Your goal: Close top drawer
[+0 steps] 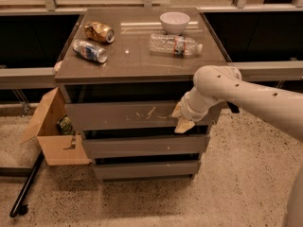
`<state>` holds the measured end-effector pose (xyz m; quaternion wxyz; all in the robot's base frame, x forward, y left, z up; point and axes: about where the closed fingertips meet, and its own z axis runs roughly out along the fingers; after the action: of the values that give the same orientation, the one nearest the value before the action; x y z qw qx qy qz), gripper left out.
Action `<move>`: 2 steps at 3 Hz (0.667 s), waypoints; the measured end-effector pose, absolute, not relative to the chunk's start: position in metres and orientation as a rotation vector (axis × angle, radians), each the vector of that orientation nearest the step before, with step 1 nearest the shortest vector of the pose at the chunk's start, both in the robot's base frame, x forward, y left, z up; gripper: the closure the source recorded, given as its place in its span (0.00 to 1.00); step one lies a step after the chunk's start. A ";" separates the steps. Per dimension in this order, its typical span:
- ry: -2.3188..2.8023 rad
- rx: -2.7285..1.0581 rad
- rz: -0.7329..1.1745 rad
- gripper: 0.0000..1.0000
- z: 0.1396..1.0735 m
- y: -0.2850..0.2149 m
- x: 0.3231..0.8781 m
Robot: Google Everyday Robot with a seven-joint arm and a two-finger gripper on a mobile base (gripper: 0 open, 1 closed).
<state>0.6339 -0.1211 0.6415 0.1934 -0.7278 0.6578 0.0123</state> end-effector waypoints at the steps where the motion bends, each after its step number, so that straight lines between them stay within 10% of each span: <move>1: 1.845 -2.042 0.035 0.16 0.641 -0.121 0.634; 2: 1.845 -2.042 0.035 0.00 0.641 -0.121 0.634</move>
Offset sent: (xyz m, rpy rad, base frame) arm 0.0000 0.0000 0.0000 0.0000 0.0001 0.0000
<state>0.6339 -0.1210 0.6414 0.1933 -0.7279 0.6578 0.0123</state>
